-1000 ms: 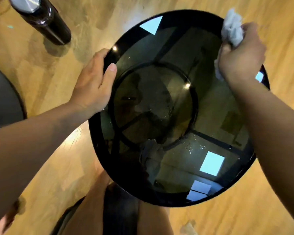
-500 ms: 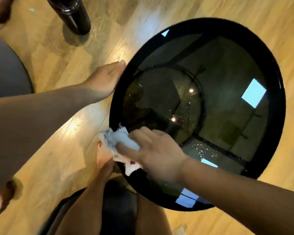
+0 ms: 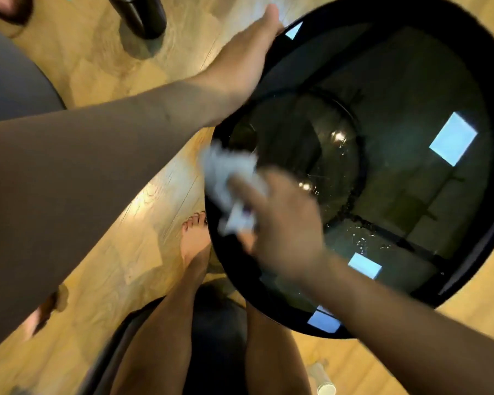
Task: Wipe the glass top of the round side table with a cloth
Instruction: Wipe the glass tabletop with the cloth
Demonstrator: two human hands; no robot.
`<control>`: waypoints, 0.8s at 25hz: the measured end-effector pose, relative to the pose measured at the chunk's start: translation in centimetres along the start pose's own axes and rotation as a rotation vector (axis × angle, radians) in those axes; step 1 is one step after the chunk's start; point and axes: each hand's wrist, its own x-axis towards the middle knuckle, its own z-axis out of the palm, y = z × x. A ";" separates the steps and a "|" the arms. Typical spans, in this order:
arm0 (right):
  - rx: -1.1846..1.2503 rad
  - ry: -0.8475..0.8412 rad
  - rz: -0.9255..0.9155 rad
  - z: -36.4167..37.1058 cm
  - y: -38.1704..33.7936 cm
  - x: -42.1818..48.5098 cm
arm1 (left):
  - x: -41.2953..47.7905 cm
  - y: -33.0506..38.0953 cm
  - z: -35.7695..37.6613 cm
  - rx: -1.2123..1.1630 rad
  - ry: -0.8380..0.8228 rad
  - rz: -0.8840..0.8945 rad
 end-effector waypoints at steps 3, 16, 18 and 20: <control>0.044 -0.286 -0.387 0.4 -0.2 -5.4 | -0.1 -0.7 0.6 0.313 0.045 0.131; -0.011 0.328 0.387 -2.9 5.4 6.4 | 0.0 -1.0 0.7 0.250 0.099 0.131; 0.076 0.109 0.148 0.1 0.2 -1.0 | 0.1 -0.8 0.8 0.292 0.096 0.107; 0.058 -0.110 -0.082 1.3 -2.7 -7.1 | 0.1 -0.9 0.8 0.300 0.095 0.098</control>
